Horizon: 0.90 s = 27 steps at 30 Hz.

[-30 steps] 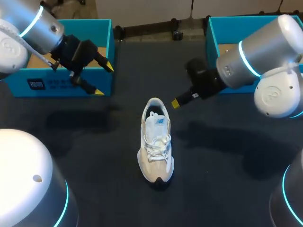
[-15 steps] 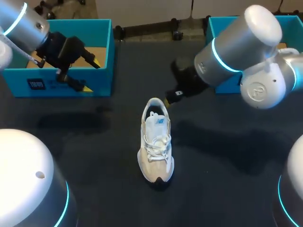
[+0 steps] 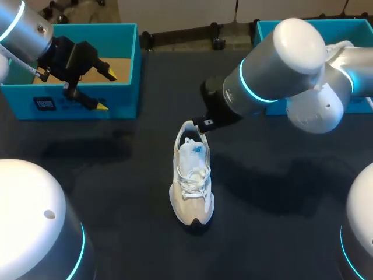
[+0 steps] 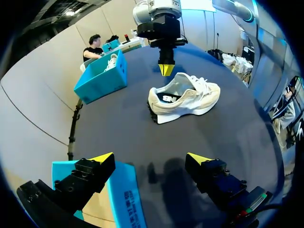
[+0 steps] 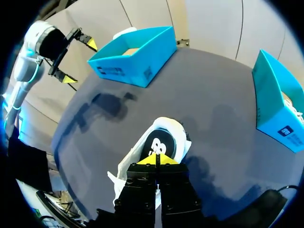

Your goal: Take the shoe out of the shoebox, open the shoe tongue, remove and reinsert the insole, then place the shoe into the shoebox

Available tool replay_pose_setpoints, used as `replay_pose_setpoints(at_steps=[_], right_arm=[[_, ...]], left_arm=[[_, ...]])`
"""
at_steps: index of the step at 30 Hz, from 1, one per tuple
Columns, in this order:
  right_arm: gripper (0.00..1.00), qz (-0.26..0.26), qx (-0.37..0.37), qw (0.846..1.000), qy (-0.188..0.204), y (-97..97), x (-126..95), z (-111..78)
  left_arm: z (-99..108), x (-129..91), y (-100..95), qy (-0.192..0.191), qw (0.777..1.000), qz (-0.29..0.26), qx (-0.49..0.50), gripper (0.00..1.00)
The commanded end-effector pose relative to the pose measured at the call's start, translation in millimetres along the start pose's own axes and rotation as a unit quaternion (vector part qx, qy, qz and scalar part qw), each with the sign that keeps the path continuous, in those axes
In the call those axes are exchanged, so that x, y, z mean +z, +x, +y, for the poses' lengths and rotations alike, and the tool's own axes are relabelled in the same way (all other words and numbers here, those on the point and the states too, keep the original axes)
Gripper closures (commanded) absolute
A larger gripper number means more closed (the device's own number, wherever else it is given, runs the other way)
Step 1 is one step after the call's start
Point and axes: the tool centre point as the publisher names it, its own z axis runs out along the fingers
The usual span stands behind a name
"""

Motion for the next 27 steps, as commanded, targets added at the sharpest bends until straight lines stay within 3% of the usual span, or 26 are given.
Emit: replay_pose_setpoints(at_steps=[1,8,14,27], right_arm=[[1.0,-0.012,0.001,1.0,0.0,2.7,-0.4,-0.2],[1.0,-0.06,0.072,0.996,0.015,5.3,11.2,3.9],[1.0,-0.07,0.103,0.992,0.016,7.4,15.4,7.0],[1.0,-0.079,0.13,0.985,0.084,12.6,22.8,9.3]], left_arm=[[-0.1,-0.3,1.0,-0.001,1.0,0.0,0.0,0.0],[-0.1,-0.3,1.0,-0.001,1.0,0.0,0.0,0.0],[-0.1,-0.3,1.0,-0.001,1.0,0.0,0.0,0.0],[-0.1,-0.3,1.0,-0.001,1.0,0.0,0.0,0.0]])
